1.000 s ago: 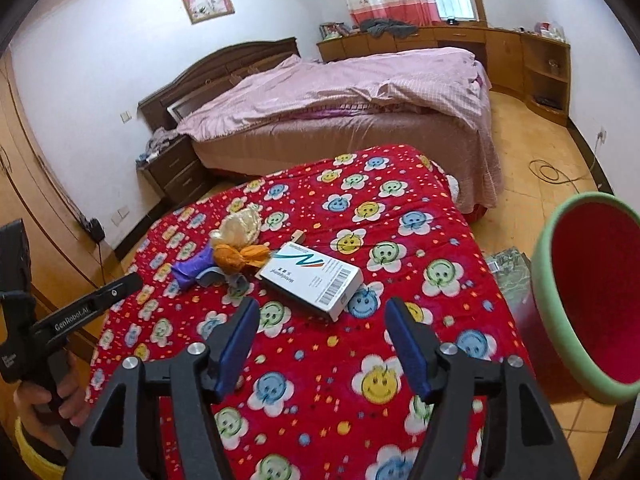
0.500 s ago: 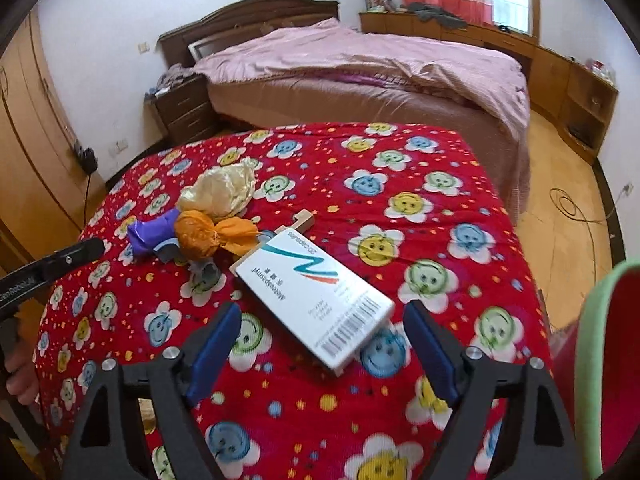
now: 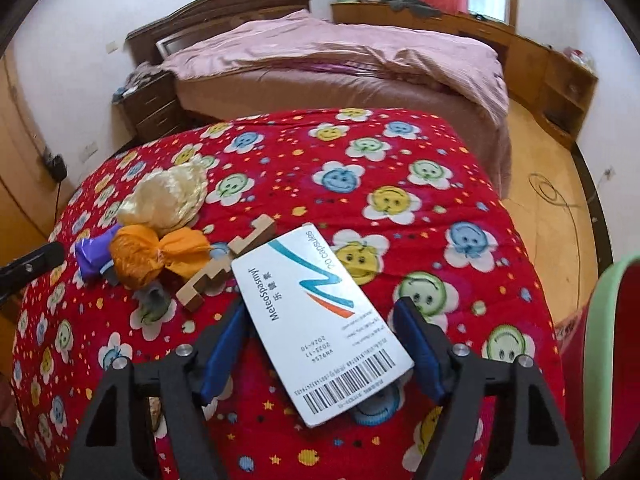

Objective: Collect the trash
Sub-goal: 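Grasp the purple glove with the left gripper while the right grasps the white card box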

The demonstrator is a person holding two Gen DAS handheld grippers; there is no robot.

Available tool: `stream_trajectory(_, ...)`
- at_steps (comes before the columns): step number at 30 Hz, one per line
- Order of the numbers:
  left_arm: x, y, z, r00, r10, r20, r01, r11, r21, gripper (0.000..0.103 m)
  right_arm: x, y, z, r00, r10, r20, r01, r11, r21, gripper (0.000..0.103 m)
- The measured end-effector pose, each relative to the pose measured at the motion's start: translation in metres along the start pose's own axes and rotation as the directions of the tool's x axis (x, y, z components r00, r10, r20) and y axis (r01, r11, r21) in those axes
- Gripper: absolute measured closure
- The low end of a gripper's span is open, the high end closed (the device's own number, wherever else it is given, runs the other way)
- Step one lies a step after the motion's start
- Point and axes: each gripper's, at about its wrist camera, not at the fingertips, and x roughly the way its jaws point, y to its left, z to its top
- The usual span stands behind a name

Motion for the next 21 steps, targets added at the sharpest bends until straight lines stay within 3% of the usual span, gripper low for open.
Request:
stream_trajectory(8, 0.04, -0.014, 0.012, 0.997, 0.004, -0.072, 0.001, 0.998, 0.063, 0.058, -0.015, -0.021, -0.012, 1.0, 0.024, 0.001, -0.023, 0.991, 0.133, 0.027)
stream_trajectory(16, 0.057, -0.013, 0.009, 0.994, -0.031, -0.1, 0.035, 0.999, 0.03, 0.057, -0.025, -0.029, -0.022, 0.998, 0.063, 0.011, -0.064, 0.981, 0.184, 0.027)
stream_trajectory(17, 0.057, -0.014, 0.008, 0.995, -0.032, -0.095, 0.035, 0.999, 0.035, 0.06, -0.025, -0.029, -0.022, 0.998, 0.062, 0.013, -0.063, 0.981, 0.185, 0.027)
stream_trajectory(19, 0.056, -0.013, 0.007, 0.995, -0.042, -0.087, 0.045, 0.998, 0.034, 0.079, -0.026, -0.028, -0.024, 0.998, 0.059, 0.016, -0.06, 0.98, 0.187, 0.027)
stream_trajectory(21, 0.054, -0.011, 0.006, 0.995, -0.054, -0.089, 0.056, 0.998, 0.02, 0.083, -0.027, -0.028, -0.025, 0.998, 0.059, 0.016, -0.061, 0.98, 0.192, 0.027)
